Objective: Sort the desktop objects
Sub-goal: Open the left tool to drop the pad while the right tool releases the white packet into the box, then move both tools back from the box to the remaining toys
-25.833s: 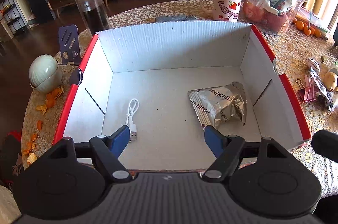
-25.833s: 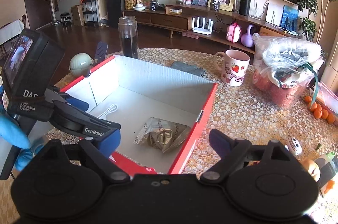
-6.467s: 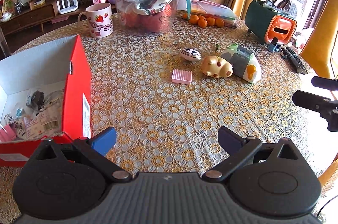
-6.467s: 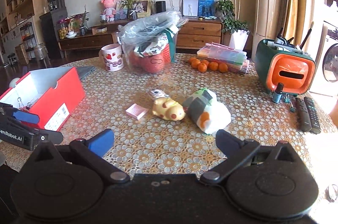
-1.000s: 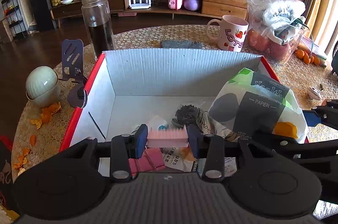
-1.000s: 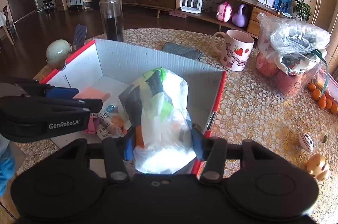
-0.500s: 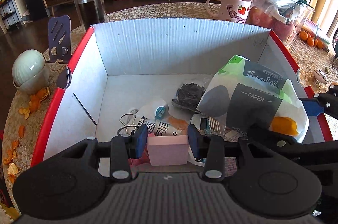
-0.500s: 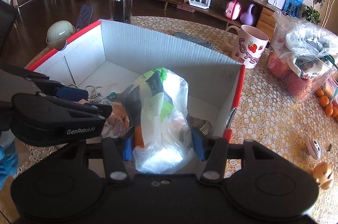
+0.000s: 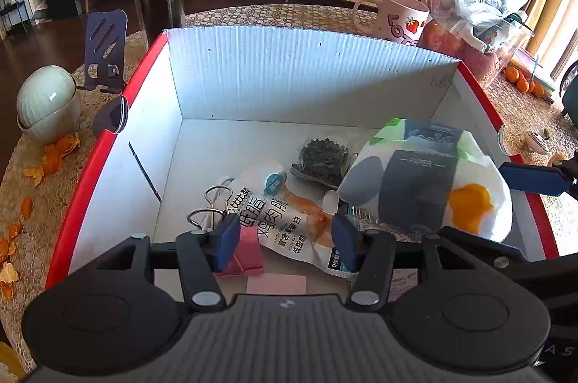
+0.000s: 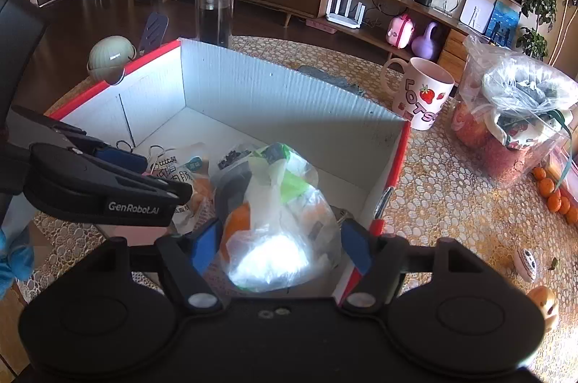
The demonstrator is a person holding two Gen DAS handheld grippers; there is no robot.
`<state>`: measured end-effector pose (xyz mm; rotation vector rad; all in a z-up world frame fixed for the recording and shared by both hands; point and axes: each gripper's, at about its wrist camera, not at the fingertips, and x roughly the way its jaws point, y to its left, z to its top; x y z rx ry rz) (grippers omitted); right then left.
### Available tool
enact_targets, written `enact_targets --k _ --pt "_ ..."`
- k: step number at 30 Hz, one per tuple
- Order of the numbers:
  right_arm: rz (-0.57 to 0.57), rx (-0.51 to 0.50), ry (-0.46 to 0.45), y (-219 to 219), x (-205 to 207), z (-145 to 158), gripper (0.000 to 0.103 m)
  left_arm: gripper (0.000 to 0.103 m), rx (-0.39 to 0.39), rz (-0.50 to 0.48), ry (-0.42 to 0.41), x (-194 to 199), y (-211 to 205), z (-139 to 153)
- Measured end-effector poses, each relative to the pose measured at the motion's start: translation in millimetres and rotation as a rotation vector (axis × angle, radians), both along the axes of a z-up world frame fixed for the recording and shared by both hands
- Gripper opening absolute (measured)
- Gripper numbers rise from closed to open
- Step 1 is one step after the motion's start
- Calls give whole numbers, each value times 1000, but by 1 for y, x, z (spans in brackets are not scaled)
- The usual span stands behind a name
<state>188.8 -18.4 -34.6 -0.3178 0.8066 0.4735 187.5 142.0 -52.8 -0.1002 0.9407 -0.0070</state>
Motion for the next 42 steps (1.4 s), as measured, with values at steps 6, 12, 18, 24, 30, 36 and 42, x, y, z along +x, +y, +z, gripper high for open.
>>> enact_targets --k 6,12,18,24,30,36,42 --pt "30 55 3 -10 -9 9 83 71 -34 9 -7 -5 3 6" --pt "48 112 10 -26 -21 22 91 72 -46 0 -6 -11 -1 10" --pt "32 161 6 -43 -27 30 96 80 -26 -15 -35 -21 -10 17" --pt "12 207 2 -59 -37 36 100 87 -17 2 -62 -30 -14 23" --pt "9 239 -21 -75 -48 44 102 97 -7 6 -84 -38 -24 29" --pt "4 271 -43 -96 -59 52 102 103 30 -6 -93 -47 -39 33" --pt "-22 287 -58 -124 -72 55 102 103 48 -6 -101 -58 -56 43"
